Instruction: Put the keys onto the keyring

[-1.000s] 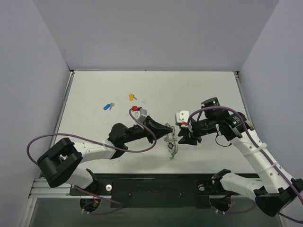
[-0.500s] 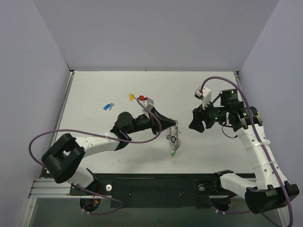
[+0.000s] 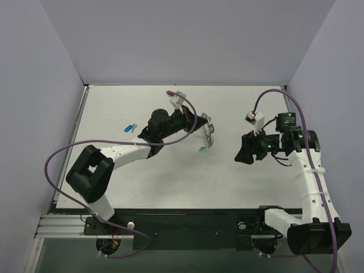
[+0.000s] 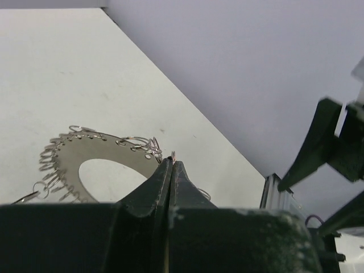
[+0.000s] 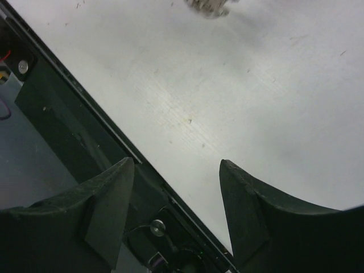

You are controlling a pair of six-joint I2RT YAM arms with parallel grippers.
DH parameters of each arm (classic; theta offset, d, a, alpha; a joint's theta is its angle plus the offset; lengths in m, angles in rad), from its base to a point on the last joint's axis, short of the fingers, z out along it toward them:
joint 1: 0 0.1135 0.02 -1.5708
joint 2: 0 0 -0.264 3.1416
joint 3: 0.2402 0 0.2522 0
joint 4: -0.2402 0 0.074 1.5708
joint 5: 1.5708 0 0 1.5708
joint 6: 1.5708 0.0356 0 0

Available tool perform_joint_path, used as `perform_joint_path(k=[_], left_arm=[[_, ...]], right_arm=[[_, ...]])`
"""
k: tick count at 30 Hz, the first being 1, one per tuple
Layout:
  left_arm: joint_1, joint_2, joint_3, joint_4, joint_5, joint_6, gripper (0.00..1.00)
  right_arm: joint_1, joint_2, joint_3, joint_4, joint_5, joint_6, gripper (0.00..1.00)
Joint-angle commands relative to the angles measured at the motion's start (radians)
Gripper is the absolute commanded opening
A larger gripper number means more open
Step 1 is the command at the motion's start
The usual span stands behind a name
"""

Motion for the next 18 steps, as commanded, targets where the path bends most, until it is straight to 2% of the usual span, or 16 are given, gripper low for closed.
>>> perform_joint_path(k=[1, 4, 8, 13, 18], left_arm=[[0.093, 0.003, 0.005, 0.103, -0.01, -0.032, 0.0], [0.171, -0.054, -0.127, 0.224, 0.024, -0.001, 0.0], [0.256, -0.167, -0.36, 0.236, 0.039, 0.028, 0.0], [0.281, -0.386, -0.476, -0.025, -0.07, 0.215, 0.0], [0.31, -0.586, -0.528, -0.3, -0.217, 0.289, 0.0]], right_arm=[[-0.039, -0.001, -0.118, -0.03, -0.146, -0.075, 0.57], [-0.068, -0.055, -0.221, 0.019, -0.193, -0.074, 0.57], [-0.115, -0.122, -0.294, 0.086, -0.219, -0.055, 0.58], [-0.135, -0.15, -0.339, 0.1, -0.247, -0.071, 0.58], [-0.135, -0.149, -0.348, 0.1, -0.27, -0.086, 0.58]])
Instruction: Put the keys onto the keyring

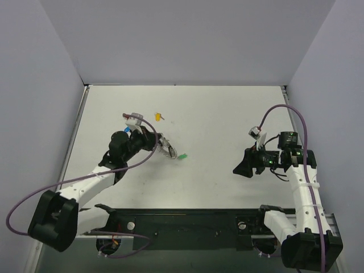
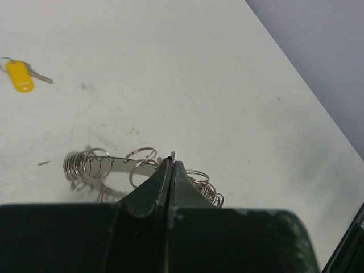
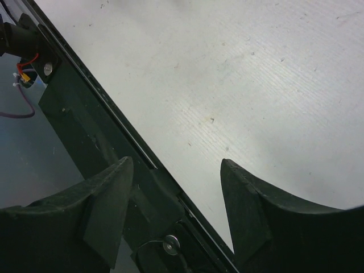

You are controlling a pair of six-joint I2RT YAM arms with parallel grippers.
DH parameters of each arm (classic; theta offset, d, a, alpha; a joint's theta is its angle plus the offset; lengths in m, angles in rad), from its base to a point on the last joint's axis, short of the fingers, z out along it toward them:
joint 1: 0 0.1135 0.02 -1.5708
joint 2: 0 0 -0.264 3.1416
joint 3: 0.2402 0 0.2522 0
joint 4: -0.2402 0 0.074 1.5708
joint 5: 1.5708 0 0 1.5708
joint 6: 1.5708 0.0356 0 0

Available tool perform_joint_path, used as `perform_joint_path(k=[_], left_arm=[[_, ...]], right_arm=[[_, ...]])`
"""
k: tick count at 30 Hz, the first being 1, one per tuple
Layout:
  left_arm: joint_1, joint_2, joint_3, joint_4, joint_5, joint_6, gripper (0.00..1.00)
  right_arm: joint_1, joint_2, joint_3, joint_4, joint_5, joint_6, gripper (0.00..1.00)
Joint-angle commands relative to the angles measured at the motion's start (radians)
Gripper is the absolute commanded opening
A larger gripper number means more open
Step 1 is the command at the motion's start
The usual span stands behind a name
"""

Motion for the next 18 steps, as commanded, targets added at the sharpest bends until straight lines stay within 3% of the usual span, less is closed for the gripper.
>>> perform_joint_path(k=[1, 11, 18], left_arm=[[0.047, -0.161, -0.022, -0.223, -0.16, 0.108, 0.0], [0.176, -0.281, -0.101, -0.379, -0.328, 0.085, 0.0], [0.299, -0.222, -0.007, -0.521, -0.347, 0.074, 0.0]], right_arm=[[-0.002, 0.002, -0.016, 0.005, -0.067, -0.036, 0.59], [-0.003, -0.006, -0.041, 0.005, -0.06, -0.068, 0.59], [-0.006, -0.014, -0.054, 0.006, -0.048, -0.088, 0.59]])
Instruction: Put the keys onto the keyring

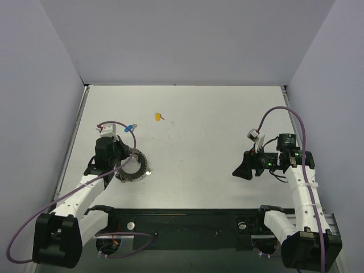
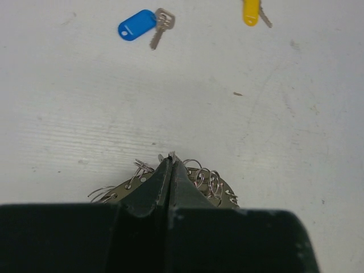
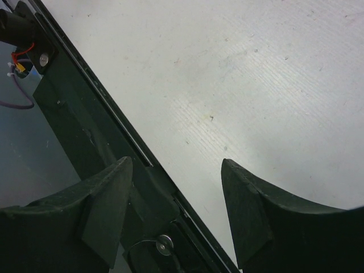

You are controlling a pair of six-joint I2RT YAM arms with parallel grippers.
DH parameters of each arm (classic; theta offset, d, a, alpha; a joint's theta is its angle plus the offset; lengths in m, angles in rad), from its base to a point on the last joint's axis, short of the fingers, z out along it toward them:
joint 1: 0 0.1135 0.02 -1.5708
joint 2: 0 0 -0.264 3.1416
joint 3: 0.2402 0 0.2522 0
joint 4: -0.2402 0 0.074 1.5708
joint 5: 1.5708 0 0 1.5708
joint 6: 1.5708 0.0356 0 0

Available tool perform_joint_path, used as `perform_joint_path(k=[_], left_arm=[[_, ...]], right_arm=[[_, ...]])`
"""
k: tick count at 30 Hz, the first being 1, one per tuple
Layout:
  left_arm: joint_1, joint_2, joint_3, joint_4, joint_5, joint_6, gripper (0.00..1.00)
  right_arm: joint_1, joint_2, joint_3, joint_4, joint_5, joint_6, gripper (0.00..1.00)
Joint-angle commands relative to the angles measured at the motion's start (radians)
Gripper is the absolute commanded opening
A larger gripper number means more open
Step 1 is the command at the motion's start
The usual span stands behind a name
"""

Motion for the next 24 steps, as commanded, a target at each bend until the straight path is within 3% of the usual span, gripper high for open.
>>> perform_joint_path(k=[1, 11, 12, 13, 14, 15, 17, 19, 24], left_arm=[[0.06, 0.062, 0.11, -0.09, -0.031, 0.005, 0.0], [0.167, 0.346, 0.297, -0.113, -0.025, 0.034, 0.02], [0.169, 0.372, 0.343, -0.161, -0.036, 0.032, 0.07], [0.169, 0.386, 0.365, -0.178, -0.041, 0.038, 0.25], [0.169, 0.398, 0.412, -0.214, -0.065, 0.041, 0.33], [0.169, 0.397, 0.431, -0.233, -0.082, 0.044, 0.49], [0.169, 0.365, 0.469, -0.268, -0.09, 0.061, 0.67], [0.169, 0.293, 0.465, -0.265, -0.065, 0.064, 0.77], [0.169, -0.006, 0.336, -0.212, 0.135, -0.03, 0.79]], right_arm=[[-0.007, -0.017, -0.013, -0.001, -0.027, -0.036, 0.59], [-0.015, -0.028, -0.027, 0.01, -0.011, -0.036, 0.59], [-0.016, -0.031, -0.027, 0.012, -0.007, -0.034, 0.59], [-0.019, -0.031, -0.03, 0.01, -0.008, -0.034, 0.59], [-0.021, -0.034, -0.029, 0.012, -0.004, -0.034, 0.59], [-0.025, -0.035, -0.03, 0.013, 0.002, -0.034, 0.59], [-0.036, -0.042, -0.032, 0.021, 0.016, -0.025, 0.59], [-0.048, -0.049, -0.032, 0.028, 0.033, -0.016, 0.59], [-0.097, -0.06, 0.004, 0.042, 0.079, 0.027, 0.63]])
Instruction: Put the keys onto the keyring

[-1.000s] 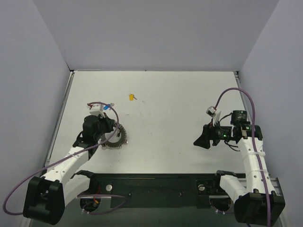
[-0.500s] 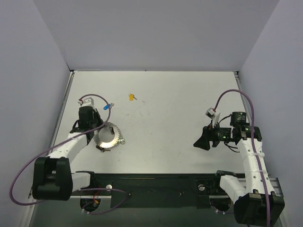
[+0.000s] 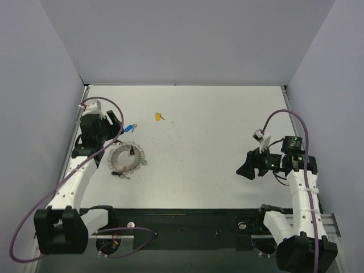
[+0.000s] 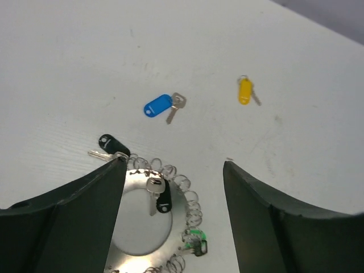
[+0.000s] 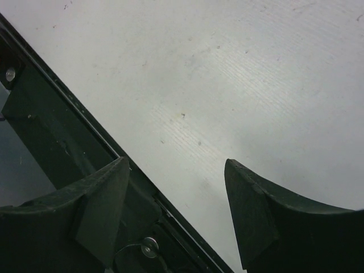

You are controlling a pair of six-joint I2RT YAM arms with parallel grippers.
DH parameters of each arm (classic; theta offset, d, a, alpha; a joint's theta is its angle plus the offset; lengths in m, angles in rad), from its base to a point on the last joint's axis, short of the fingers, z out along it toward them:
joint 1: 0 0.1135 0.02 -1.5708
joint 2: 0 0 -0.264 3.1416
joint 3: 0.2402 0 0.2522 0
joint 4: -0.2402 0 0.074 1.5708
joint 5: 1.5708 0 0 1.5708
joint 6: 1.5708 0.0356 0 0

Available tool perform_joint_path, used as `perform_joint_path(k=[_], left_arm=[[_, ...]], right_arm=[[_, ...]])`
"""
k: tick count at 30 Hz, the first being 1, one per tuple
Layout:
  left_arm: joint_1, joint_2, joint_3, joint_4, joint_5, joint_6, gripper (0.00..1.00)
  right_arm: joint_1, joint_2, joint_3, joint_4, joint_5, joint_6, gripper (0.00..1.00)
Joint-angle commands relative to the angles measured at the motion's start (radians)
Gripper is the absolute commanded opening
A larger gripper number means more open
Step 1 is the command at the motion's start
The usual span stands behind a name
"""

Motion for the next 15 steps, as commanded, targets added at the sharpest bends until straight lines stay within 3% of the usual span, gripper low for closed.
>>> perform_joint_path(k=[1, 4, 8, 9, 11, 15], left_arm=[[0.004, -0.262, -0.088, 0.045, 0.183, -0.106, 0.79], [0.004, -0.404, -0.162, 0.062, 0.35, -0.16, 0.81], [0.006, -0.512, -0.142, -0.046, 0.438, -0.142, 0.82], [0.006, -0.532, -0.121, -0.091, 0.445, -0.125, 0.82], [0.005, -0.587, -0.061, -0.198, 0.411, -0.04, 0.82], [0.004, -0.649, 0.005, -0.298, 0.346, 0.032, 0.83]], right_arm=[[-0.039, -0.01, 0.055, 0.013, 0.059, 0.058, 0.65], [-0.05, -0.005, 0.121, 0.048, 0.171, 0.161, 0.66], [-0.052, -0.024, 0.218, 0.18, 0.435, 0.536, 0.67], [-0.052, -0.022, 0.233, 0.188, 0.523, 0.58, 0.7], [-0.052, -0.013, 0.287, 0.165, 0.543, 0.591, 0.79], [-0.052, -0.025, 0.29, 0.198, 0.572, 0.695, 0.8]])
